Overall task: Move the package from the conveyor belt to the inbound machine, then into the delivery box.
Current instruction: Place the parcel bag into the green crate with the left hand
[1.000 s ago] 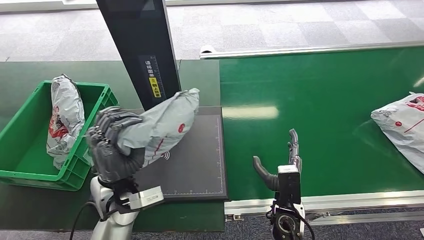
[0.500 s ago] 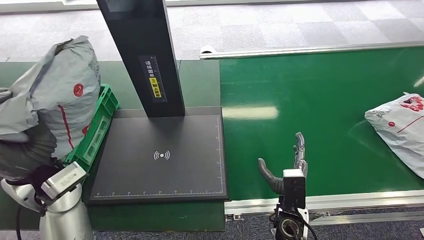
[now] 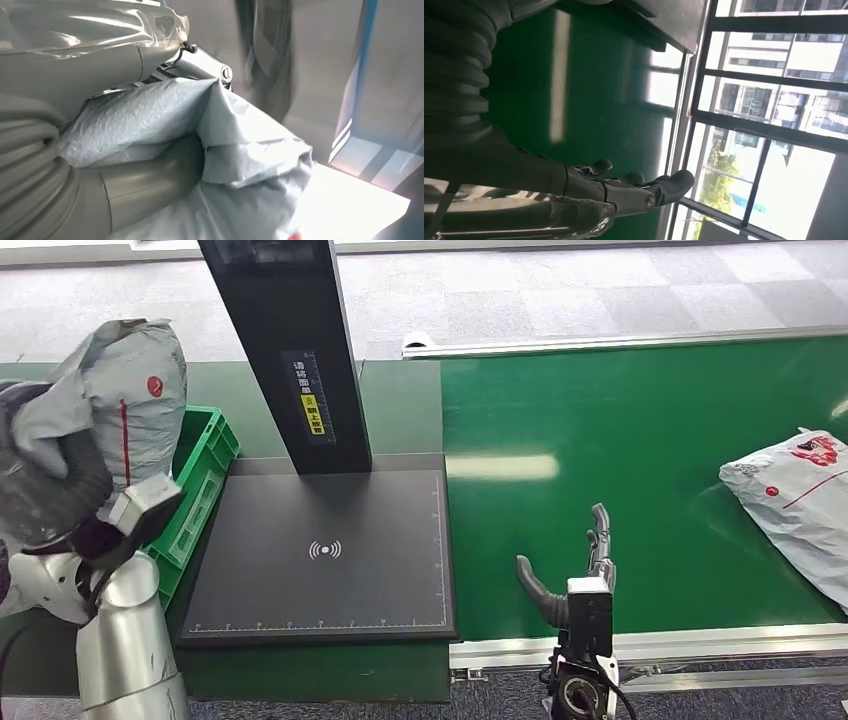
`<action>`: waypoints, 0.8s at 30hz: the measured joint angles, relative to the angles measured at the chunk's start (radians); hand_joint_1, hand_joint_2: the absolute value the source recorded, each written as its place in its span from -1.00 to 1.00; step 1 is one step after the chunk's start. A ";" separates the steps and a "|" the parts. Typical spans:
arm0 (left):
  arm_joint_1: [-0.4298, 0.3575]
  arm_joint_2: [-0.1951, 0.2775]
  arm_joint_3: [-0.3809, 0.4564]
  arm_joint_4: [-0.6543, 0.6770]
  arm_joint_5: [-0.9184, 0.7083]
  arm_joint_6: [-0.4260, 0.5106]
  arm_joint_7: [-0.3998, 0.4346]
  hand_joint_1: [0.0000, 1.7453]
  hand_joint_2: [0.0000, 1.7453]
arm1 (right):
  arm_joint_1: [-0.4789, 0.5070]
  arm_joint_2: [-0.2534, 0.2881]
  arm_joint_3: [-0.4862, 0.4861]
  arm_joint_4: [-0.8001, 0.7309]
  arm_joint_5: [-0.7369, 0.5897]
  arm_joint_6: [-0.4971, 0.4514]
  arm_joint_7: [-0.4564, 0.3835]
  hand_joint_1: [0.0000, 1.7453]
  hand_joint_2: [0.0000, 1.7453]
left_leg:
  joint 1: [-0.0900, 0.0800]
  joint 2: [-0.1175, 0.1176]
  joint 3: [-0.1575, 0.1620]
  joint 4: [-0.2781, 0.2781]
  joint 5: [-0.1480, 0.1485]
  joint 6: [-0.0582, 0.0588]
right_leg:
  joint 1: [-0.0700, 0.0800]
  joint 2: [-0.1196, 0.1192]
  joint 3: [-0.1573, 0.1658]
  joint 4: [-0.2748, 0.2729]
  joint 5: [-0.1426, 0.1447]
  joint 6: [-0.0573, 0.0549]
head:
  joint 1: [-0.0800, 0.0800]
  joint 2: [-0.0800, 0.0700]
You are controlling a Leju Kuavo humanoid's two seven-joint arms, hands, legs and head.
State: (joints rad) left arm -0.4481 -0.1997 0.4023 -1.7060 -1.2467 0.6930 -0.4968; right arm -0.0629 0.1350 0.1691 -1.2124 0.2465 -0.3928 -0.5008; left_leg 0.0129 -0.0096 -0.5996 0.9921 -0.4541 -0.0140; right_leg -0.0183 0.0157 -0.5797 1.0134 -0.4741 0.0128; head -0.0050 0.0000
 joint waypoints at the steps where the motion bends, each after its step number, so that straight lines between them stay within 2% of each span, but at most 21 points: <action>1: -0.025 0.034 0.023 0.070 -0.070 -0.001 0.071 1.00 1.00 | -0.002 0.001 0.001 -0.001 0.001 0.003 0.002 -1.00 1.00 | 0.000 0.003 0.000 0.000 0.001 -0.001 | 0.001 0.002 -0.001 0.001 0.001 -0.001 | -0.001 0.000; 3: -0.055 0.089 0.058 0.175 -0.137 -0.002 0.150 1.00 1.00 | -0.003 0.002 0.003 -0.002 0.002 0.007 0.004 -1.00 1.00 | 0.002 0.008 -0.001 0.000 0.002 -0.003 | 0.002 0.006 -0.004 0.002 0.003 -0.004 | -0.002 0.000; 6: -0.082 0.130 0.080 0.262 -0.138 -0.001 0.163 1.00 1.00 | -0.004 0.002 0.004 -0.003 0.002 0.008 0.004 -1.00 1.00 | 0.003 0.008 -0.002 0.000 0.002 -0.003 | 0.003 0.007 -0.006 0.002 0.003 -0.004 | -0.002 0.000; 10: -0.089 0.141 0.087 0.289 -0.138 -0.001 0.164 1.00 1.00 | -0.005 0.003 0.004 -0.003 0.003 0.008 0.004 -1.00 1.00 | 0.003 0.007 -0.003 0.000 0.002 -0.003 | 0.003 0.007 -0.006 0.002 0.003 -0.004 | -0.002 0.000; 14: -0.112 0.179 0.106 0.372 -0.138 0.000 0.165 1.00 1.00 | -0.007 0.004 0.004 -0.003 0.003 0.008 0.004 -1.00 1.00 | 0.003 0.005 -0.006 0.000 0.002 -0.004 | 0.002 0.006 -0.009 0.002 0.003 -0.004 | -0.002 0.000; 20: -0.117 0.190 0.112 0.402 -0.138 0.000 0.165 1.00 1.00 | -0.007 0.004 0.004 -0.003 0.003 0.008 0.004 -1.00 1.00 | 0.003 0.005 -0.006 0.000 0.002 -0.004 | 0.003 0.006 -0.009 0.002 0.003 -0.004 | -0.002 0.000; 24: -0.148 0.217 0.121 0.478 -0.191 0.001 0.218 1.00 1.00 | -0.007 0.004 0.004 -0.003 0.005 0.011 0.008 -1.00 1.00 | 0.003 0.005 -0.006 0.000 0.002 -0.004 | 0.003 0.006 -0.009 0.002 0.003 -0.004 | -0.001 0.000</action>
State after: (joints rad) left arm -0.5962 0.0178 0.5233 -1.2280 -1.4377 0.6939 -0.2786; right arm -0.0700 0.1389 0.1735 -1.2154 0.2513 -0.3822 -0.4925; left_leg 0.0159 -0.0044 -0.6054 0.9923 -0.4522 -0.0176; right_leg -0.0156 0.0219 -0.5887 1.0154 -0.4712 0.0085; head -0.0064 0.0000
